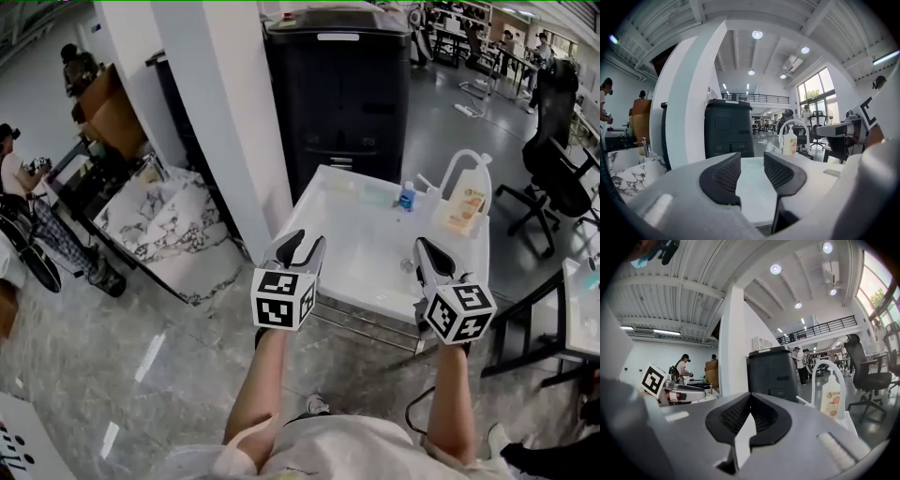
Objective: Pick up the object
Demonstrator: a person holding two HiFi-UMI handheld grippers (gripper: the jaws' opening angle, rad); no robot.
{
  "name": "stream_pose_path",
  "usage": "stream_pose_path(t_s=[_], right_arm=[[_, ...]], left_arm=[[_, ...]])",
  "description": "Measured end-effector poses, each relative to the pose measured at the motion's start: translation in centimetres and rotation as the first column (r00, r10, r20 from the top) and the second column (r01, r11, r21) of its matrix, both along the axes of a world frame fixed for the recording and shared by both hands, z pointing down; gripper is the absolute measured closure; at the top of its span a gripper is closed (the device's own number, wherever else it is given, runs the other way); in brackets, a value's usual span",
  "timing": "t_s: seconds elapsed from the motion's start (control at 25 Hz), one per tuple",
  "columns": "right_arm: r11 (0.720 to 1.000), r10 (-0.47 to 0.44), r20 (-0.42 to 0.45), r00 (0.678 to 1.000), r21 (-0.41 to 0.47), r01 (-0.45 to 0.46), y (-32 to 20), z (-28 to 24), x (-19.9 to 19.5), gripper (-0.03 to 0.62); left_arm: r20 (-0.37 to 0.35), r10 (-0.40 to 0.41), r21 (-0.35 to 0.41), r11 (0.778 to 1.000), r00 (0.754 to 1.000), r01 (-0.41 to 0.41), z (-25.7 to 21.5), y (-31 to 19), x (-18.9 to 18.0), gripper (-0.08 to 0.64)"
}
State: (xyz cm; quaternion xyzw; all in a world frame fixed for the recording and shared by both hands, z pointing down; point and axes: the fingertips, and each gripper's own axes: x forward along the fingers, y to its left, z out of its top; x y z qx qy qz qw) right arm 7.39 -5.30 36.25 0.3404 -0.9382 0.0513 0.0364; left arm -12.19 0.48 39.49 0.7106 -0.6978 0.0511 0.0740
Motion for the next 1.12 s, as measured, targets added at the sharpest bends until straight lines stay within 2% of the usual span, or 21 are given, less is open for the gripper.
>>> stream_pose_path(t_s=[0.2, 0.64, 0.88, 1.12], right_arm=[[1.0, 0.03, -0.014, 0.999, 0.0, -0.03, 0.3, 0.5, -1.7, 0.589], [0.997, 0.079, -0.016, 0.997, 0.007, -0.079, -0.9, 0.7, -2.7, 0.589], [0.997, 0.08, -0.018, 0.997, 0.016, -0.08, -2.7, 1.0, -3.7, 0.589], [0.996, 0.094, -0.011, 0.996, 0.015, -0.093, -6.7, 1.2, -4.1, 0.589]], left_arm=[[-0.013, 0.02, 0.004, 1.0, 1.0, -0.02, 0.6, -0.2, -2.1, 0.4], [-0.01, 0.073, 0.005, 0.997, 0.997, -0.073, 1.4, -2.2, -3.0, 0.385], [0.0, 0.083, 0.001, 0.997, 0.997, -0.083, 1.9, -4.0, -3.8, 0.385], [0.014, 0.105, -0.006, 0.994, 0.994, -0.105, 2.1, -8.2, -4.0, 0.385]])
